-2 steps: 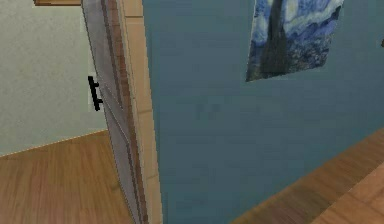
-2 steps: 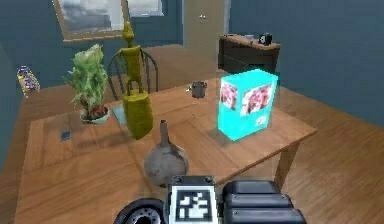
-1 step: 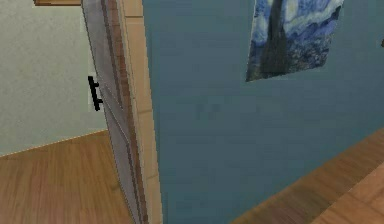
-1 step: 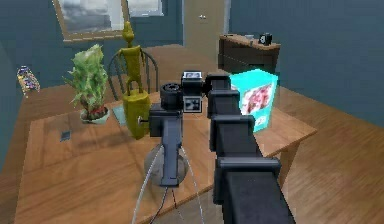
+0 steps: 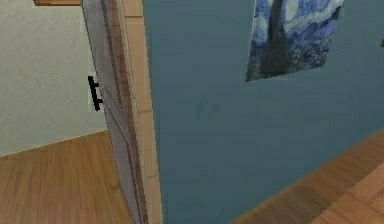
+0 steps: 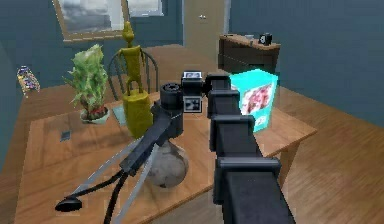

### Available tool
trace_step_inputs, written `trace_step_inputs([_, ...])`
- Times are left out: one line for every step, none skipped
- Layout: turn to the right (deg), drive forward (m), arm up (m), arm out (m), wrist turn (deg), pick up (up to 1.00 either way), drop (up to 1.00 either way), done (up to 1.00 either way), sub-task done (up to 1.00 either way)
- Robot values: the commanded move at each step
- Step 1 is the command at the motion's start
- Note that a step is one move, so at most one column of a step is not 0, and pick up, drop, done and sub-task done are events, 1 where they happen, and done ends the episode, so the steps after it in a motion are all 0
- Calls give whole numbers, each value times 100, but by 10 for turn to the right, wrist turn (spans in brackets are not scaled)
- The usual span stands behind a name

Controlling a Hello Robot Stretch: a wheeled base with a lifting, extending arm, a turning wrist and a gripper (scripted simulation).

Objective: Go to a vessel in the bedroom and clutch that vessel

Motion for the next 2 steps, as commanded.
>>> trace_step_inputs([0,0,0,0,450,0,0,0,0])
trace_step_inputs([0,0,0,0,450,0,0,0,0])
